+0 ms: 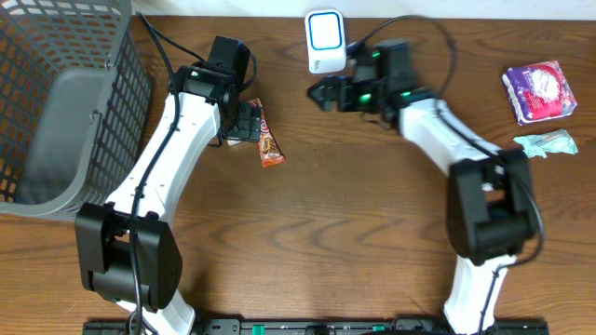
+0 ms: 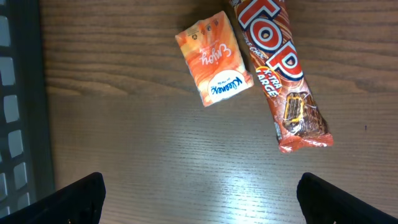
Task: Scan the item barcode
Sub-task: 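Move the right gripper back toward the red TOP bar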
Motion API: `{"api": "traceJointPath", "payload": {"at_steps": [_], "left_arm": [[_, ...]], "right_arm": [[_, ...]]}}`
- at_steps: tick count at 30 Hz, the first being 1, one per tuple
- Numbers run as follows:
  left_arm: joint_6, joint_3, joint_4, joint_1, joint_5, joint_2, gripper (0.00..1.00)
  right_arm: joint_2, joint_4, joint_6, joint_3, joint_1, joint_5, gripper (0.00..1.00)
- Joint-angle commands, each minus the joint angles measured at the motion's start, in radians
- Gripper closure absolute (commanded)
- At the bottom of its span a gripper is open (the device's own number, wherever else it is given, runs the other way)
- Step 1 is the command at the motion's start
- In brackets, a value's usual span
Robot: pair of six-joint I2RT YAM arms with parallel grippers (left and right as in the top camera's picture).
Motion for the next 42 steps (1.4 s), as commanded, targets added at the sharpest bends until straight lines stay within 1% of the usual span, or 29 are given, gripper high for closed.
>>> {"api": "traceJointPath", "payload": {"at_steps": [1, 3, 6, 9, 13, 15, 18, 20, 25, 27, 31, 33, 42], "left_arm": [[0.006, -0.001, -0.002, 0.003, 0.000, 0.004, 0.02], [0.006, -0.001, -0.002, 0.003, 0.000, 0.004, 0.02], [0.006, -0.001, -0.002, 0.003, 0.000, 0.004, 0.02], [0.006, -0.001, -0.002, 0.003, 0.000, 0.004, 0.02], [0.006, -0.001, -0.002, 0.003, 0.000, 0.004, 0.02], [0.006, -0.001, -0.002, 0.003, 0.000, 0.004, 0.02], [0.006, -0.001, -0.002, 0.003, 0.000, 0.004, 0.02], [0.006, -0.001, -0.002, 0.003, 0.000, 0.004, 0.02], [0.006, -0.001, -0.002, 0.003, 0.000, 0.004, 0.02], [0.006, -0.001, -0.002, 0.003, 0.000, 0.004, 0.02], [0.006, -0.001, -0.002, 0.003, 0.000, 0.004, 0.02], [0.006, -0.001, -0.002, 0.003, 0.000, 0.004, 0.02], [0.006, -0.001, -0.002, 0.003, 0.000, 0.004, 0.02]], "right_arm": [[0.071, 0.088, 0.071, 0.002, 0.064, -0.064, 0.04], [0.092, 0.109, 0.074, 0.002, 0.092, -0.066, 0.05], [0.107, 0.117, 0.075, 0.002, 0.117, -0.062, 0.11], [0.111, 0.113, 0.074, 0.002, 0.126, -0.035, 0.13], [0.111, 0.065, 0.074, 0.002, 0.119, 0.019, 0.16], [0.111, 0.051, 0.074, 0.002, 0.109, 0.025, 0.18], [0.111, 0.037, 0.075, 0.002, 0.087, 0.021, 0.24], [0.108, 0.023, 0.075, 0.002, 0.073, 0.015, 0.25], [0.071, -0.031, 0.074, 0.002, 0.047, 0.016, 0.23], [0.051, -0.045, 0.069, 0.002, 0.042, 0.015, 0.21], [0.039, -0.047, 0.051, 0.002, 0.042, 0.016, 0.06], [0.039, -0.048, 0.051, 0.002, 0.043, 0.017, 0.01], [0.039, -0.051, 0.051, 0.002, 0.042, 0.054, 0.01]]}}
